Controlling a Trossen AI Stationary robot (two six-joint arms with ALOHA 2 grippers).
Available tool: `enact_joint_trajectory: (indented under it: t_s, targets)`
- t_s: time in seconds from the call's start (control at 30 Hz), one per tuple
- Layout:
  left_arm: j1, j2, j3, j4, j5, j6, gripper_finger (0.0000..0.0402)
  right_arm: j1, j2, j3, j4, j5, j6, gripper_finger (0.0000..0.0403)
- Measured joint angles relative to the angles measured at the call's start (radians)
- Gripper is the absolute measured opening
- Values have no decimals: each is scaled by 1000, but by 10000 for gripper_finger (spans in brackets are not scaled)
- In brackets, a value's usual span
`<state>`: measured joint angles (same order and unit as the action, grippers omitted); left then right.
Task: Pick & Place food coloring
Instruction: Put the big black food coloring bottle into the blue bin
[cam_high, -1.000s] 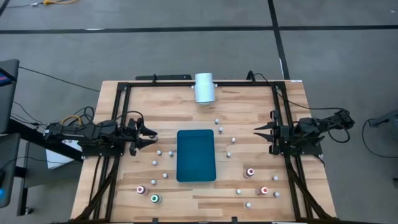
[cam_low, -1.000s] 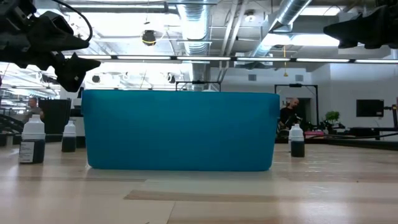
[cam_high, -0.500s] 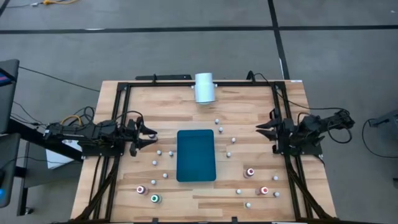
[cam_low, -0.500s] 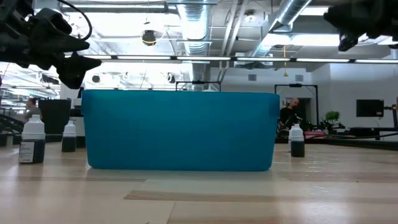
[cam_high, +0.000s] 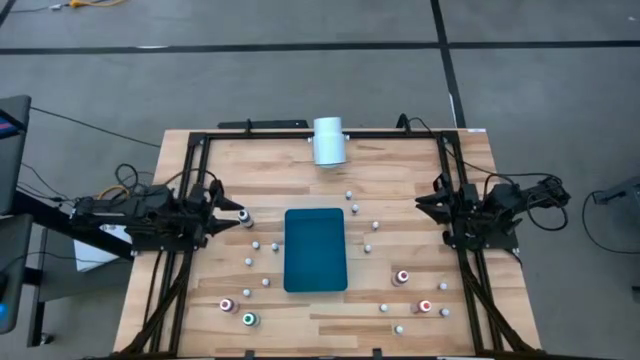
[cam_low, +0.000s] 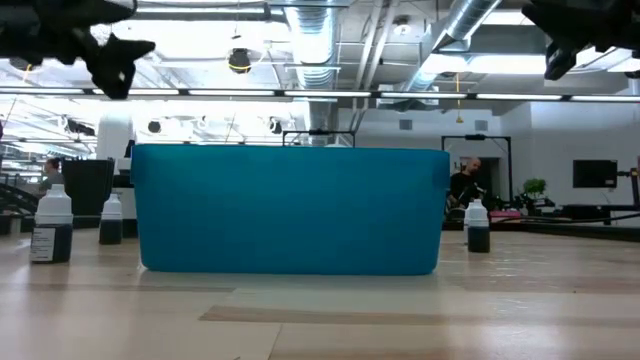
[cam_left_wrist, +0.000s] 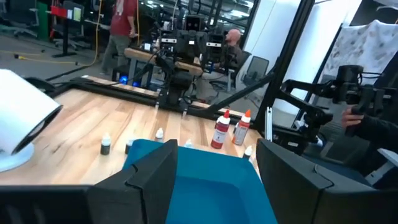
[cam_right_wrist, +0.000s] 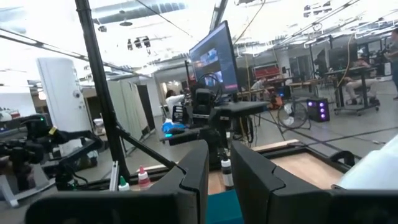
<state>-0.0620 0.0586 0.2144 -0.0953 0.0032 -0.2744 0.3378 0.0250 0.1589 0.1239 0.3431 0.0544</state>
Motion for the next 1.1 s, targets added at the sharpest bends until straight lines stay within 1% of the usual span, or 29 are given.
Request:
enact_joint_trajectory:
  t_s: [0.17, 0.4, 0.53, 0.7, 0.8, 0.9, 1.1]
  targets:
    - [0, 0, 91, -110, 19, -5, 211, 0, 0, 0, 17, 0, -1, 59]
    - [0, 0, 218, -215, 18, 8, 211, 0, 0, 0, 53, 0, -1, 59]
    - [0, 0, 274, -258, 15, 8, 211, 0, 0, 0, 57, 0, -1, 59]
    - [0, 3, 315, -280, 10, 4, 211, 0, 0, 0, 66, 1, -1, 59]
    - [0, 18, 328, -286, 8, 0, 211, 0, 0, 0, 82, 4, -1, 59]
    - [0, 49, 343, -293, -2, -7, 211, 0, 0, 1, 102, 28, -1, 59]
    - [0, 144, 391, -359, -16, -60, 211, 0, 0, 15, 95, 82, -27, 59]
